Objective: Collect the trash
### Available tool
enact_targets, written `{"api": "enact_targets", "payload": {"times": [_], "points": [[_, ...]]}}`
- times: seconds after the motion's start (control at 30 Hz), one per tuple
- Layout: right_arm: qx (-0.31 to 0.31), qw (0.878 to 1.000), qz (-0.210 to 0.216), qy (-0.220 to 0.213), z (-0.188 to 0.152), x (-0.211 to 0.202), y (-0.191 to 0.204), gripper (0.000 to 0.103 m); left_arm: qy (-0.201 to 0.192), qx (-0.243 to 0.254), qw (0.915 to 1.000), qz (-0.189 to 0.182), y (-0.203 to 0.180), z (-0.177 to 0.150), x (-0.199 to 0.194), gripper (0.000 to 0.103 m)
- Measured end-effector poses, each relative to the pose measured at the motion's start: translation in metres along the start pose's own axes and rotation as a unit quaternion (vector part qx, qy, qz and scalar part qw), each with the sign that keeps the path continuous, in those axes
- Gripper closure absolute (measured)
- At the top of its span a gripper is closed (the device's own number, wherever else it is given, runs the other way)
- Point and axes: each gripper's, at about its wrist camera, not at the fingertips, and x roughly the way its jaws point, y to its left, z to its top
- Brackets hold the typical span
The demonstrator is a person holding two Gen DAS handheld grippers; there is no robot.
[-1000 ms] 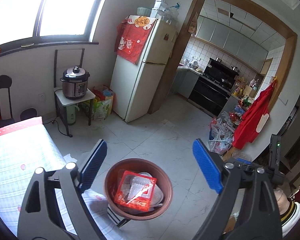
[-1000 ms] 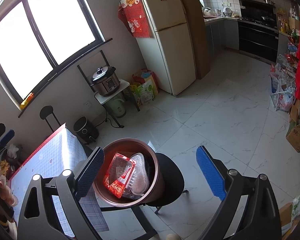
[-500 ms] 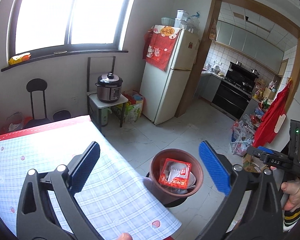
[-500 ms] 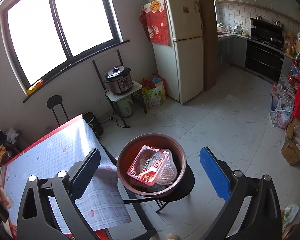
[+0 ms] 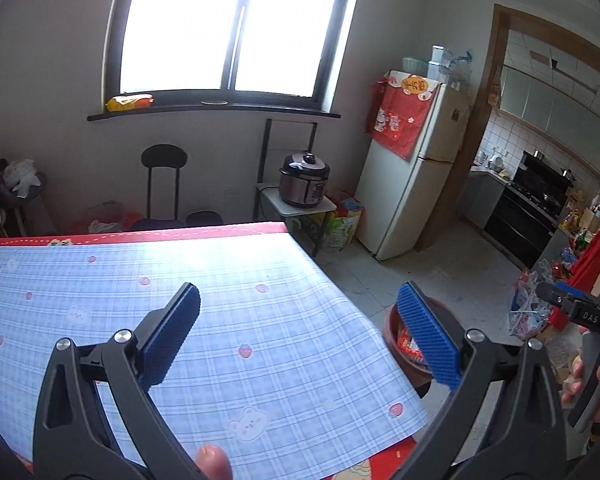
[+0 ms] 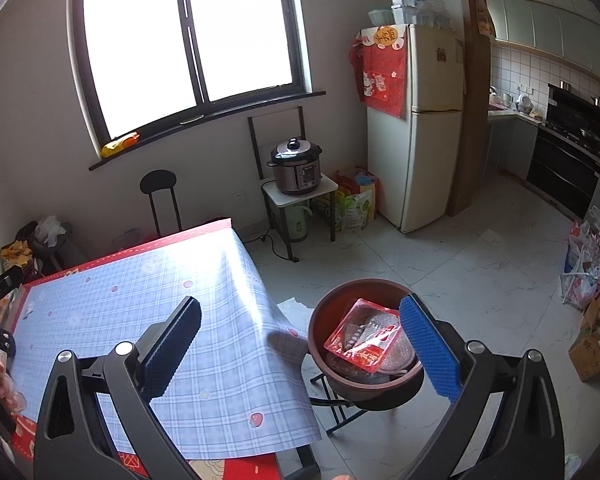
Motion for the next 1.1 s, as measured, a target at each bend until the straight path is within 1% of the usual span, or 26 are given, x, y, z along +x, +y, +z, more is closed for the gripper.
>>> {"api": "enact_targets", "payload": {"times": [0.1,0.3,0.53,0.6,0.73,0.87,1.1], "points": [[-0.007,1.0,0.005,-0.002,0.0,0.001,0.013,0.006,-0.005,0.007,0.9996,0.025,0.013,-0.002,-0.012,0.006],[-0.017,1.0,0.006,-0.002,-0.003,0.005,0.032,0.006,-0.013,0.024,0.9986,0.044,0.025,-0.004,-0.026,0.006],[-0.029,1.0,-0.008,-0.008,-0.005,0.002,0.041,0.006,-0.01,0.038,0.9973,0.062,0.022,-0.008,-0.027,0.006],[-0.03,0.999,-0.012,-0.01,-0.006,0.001,0.041,0.006,-0.011,0.041,0.9972,0.062,0.02,-0.008,-0.026,0.006],[-0.034,0.999,-0.023,-0.014,-0.006,-0.001,0.039,0.006,-0.01,0.037,0.9981,0.049,0.014,-0.007,-0.022,0.006],[-0.032,0.999,-0.03,-0.017,-0.003,-0.003,0.034,0.006,-0.012,0.053,0.9964,0.065,0.005,-0.008,-0.019,0.006],[-0.037,0.998,-0.041,-0.022,-0.003,-0.005,0.032,0.006,-0.009,0.053,0.9973,0.05,-0.003,-0.007,-0.015,0.006]]}}
